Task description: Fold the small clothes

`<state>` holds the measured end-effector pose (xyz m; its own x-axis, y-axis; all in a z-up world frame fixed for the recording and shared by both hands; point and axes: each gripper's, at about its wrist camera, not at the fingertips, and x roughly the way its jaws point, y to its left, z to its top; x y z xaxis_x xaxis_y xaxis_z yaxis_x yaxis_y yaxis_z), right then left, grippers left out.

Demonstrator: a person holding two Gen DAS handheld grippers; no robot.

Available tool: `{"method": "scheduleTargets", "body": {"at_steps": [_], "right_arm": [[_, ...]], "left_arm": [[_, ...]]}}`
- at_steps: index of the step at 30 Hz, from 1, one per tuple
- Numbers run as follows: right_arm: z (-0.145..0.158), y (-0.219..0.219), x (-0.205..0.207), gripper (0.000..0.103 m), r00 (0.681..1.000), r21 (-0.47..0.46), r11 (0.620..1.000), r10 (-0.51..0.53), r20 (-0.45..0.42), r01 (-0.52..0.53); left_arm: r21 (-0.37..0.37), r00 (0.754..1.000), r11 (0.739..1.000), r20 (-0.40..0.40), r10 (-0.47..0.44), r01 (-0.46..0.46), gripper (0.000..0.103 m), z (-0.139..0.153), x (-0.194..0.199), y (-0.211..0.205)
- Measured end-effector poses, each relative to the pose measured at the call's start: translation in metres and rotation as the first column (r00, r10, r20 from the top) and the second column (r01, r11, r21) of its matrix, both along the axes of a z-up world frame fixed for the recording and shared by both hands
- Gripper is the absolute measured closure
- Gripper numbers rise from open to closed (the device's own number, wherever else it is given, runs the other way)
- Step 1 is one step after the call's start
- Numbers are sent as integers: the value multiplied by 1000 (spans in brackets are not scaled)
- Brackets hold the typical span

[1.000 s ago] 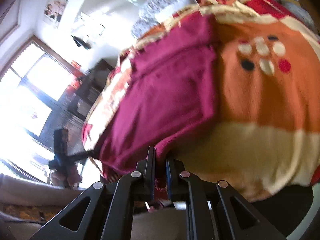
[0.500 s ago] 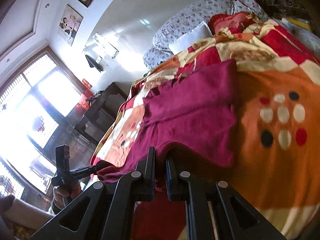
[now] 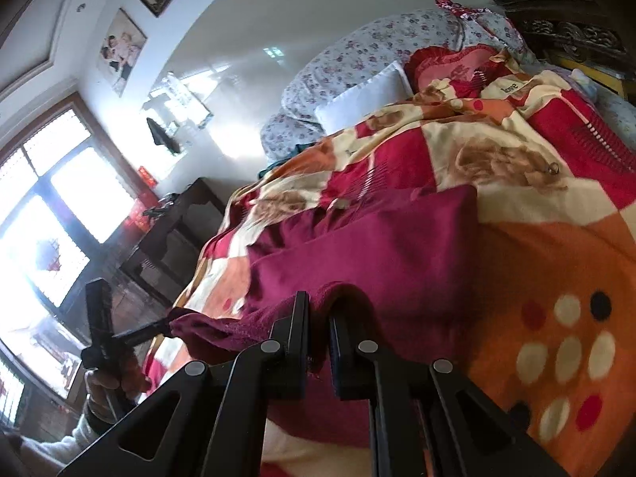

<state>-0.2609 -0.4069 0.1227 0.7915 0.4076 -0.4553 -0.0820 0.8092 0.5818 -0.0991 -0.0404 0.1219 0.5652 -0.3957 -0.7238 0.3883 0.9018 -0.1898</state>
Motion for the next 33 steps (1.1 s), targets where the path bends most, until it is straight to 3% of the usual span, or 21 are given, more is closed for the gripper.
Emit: {"method": "scheduleTargets", "body": {"at_steps": [9,13,20,23,25,26,28,29,31,33], "right_arm": [[7,-28,87,94,998,-40,998,-50,-33,48],[-3,-42,121,94,994,-23,996,-86,-65,85],[-32,-62,174,93,979,53,983,-166,-121,173],[-40,-63,188,81,975,37,985,-162,-155,169],[-35,-63,183,69,978,32,985,-163,-133,168],[-32,-64,179,46,977,36,982,-180,-115,185],[-28,-69,172,18,973,50,974,-217,-82,221],[-22,-75,163,18,966,73,963,-256,-45,259],[-16,-77,159,20,966,74,964,-250,-67,255],[-8,-64,158,22,977,24,978,-204,-67,206]], "left_arm": [[16,999,1000,24,22,-22,94,8,83,-39],[11,998,998,30,54,-54,94,9,117,-50],[-9,997,998,-33,63,-63,93,-13,166,-67],[-65,996,996,-68,53,-58,90,-20,179,-65],[-86,996,996,-82,31,-38,83,-22,183,-64],[-92,996,995,-84,21,-29,79,-21,183,-64],[-117,996,993,-88,-7,-3,60,-16,182,-62],[-131,996,991,-84,-9,-2,56,-13,181,-60],[-111,998,991,-9,69,-70,28,-1,176,-51],[-138,993,985,42,107,-101,25,7,171,-43]]}}
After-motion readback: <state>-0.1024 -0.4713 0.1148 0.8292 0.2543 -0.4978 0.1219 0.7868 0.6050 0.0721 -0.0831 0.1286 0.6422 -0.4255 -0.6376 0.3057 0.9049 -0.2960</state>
